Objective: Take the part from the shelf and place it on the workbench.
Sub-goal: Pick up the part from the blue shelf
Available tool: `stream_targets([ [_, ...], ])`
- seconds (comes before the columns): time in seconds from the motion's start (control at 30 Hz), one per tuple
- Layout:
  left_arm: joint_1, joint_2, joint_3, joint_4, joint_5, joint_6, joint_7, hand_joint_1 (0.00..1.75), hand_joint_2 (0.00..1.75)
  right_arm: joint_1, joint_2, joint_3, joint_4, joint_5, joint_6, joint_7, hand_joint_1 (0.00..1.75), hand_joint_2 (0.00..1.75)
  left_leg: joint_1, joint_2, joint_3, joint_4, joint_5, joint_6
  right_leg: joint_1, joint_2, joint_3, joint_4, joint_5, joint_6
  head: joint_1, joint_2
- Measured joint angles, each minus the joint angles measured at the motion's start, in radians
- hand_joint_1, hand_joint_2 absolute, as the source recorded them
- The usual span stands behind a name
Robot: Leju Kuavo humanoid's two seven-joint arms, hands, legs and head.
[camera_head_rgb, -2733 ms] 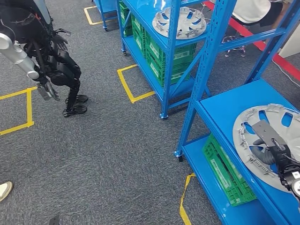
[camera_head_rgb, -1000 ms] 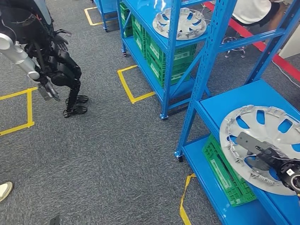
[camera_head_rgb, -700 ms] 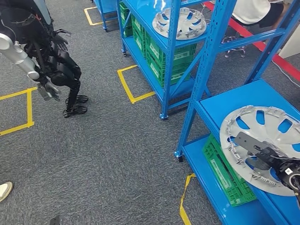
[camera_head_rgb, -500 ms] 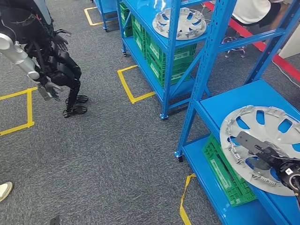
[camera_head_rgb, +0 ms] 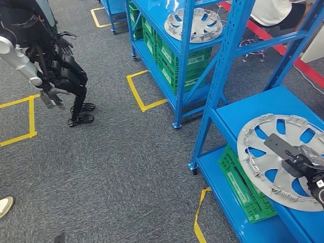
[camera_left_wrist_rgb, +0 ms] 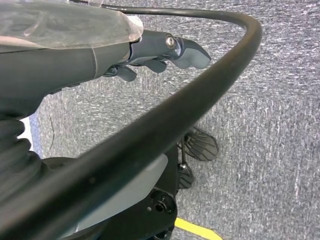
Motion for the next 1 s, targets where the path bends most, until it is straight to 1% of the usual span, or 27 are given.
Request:
stream_targets([
  [0.17, 0.0, 0.0, 0.0, 0.0, 0.0, 0.0, 0.0, 0.0, 1.75, 0.004, 0.008, -0.015, -0.026, 0.001, 0.0, 0.0, 1.48, 1.75, 0.0, 0.0, 0.0, 0.0, 0.0, 0.0, 0.0, 0.0, 0.0, 0.0, 0.0, 0.0, 0.0, 0.0],
  [0.37, 0.0, -0.001, 0.0, 0.0, 0.002, 0.0, 0.0, 0.0, 1.75, 0.005, 0.014, -0.022, -0.044, -0.005, -0.002, 0.0, 1.4, 1.75, 0.0, 0.0, 0.0, 0.0, 0.0, 0.0, 0.0, 0.0, 0.0, 0.0, 0.0, 0.0, 0.001, 0.0],
  [0.6, 0.0, -0.002, 0.0, 0.0, 0.003, 0.006, 0.0, 0.0, 1.75, 0.01, 0.018, -0.018, -0.091, -0.028, -0.003, 0.0, 1.4, 1.75, 0.0, 0.0, 0.0, 0.0, 0.0, 0.0, 0.0, 0.0, 0.0, 0.0, 0.0, 0.0, 0.0, 0.0],
  [0.67, 0.0, -0.002, 0.0, 0.0, 0.002, 0.006, 0.0, 0.0, 1.75, 0.018, 0.022, -0.013, -0.114, -0.037, -0.002, 0.0, 1.35, 1.75, 0.0, 0.0, 0.0, 0.0, 0.0, 0.0, 0.0, 0.0, 0.0, 0.0, 0.0, 0.0, 0.0, 0.0],
  [0.7, 0.0, -0.002, 0.0, 0.0, 0.002, 0.006, 0.0, 0.0, 1.75, 0.022, 0.025, -0.009, -0.125, -0.046, -0.002, 0.0, 1.27, 1.75, 0.0, 0.0, 0.0, 0.0, 0.0, 0.0, 0.0, 0.0, 0.0, 0.0, 0.0, 0.0, 0.0, 0.0],
  [0.83, 0.0, -0.003, 0.0, 0.0, 0.004, 0.007, 0.0, 0.0, 1.75, 0.03, 0.036, 0.025, -0.163, -0.076, -0.009, -0.001, 0.33, 1.75, 0.0, 0.0, 0.0, 0.0, 0.0, 0.0, 0.0, 0.0, 0.0, 0.0, 0.0, 0.0, 0.0, 0.0],
  [0.87, 0.0, -0.003, 0.0, 0.0, 0.005, 0.007, 0.0, 0.0, 1.75, 0.03, 0.04, 0.037, -0.169, -0.082, -0.014, -0.001, 0.21, 1.75, 0.0, 0.0, 0.0, 0.0, 0.0, 0.0, 0.0, 0.0, 0.0, 0.0, 0.0, 0.0, 0.0, 0.0],
  [0.93, 0.0, -0.003, 0.0, 0.0, 0.008, 0.008, 0.0, 0.0, 1.75, 0.029, 0.047, 0.063, -0.179, -0.09, -0.025, -0.002, 0.07, 1.75, 0.0, 0.0, 0.0, 0.0, 0.0, 0.0, 0.0, 0.0, 0.0, 0.0, 0.0, 0.0, -0.001, 0.0],
  [1.0, -0.001, -0.003, 0.0, 0.0, 0.009, 0.008, 0.0, 0.0, 1.75, 0.027, 0.053, 0.085, -0.186, -0.092, -0.03, -0.002, 0.03, 1.75, 0.0, 0.0, 0.0, 0.0, 0.0, 0.0, 0.0, 0.0, 0.0, 0.0, 0.0, 0.0, 0.0, 0.0],
])
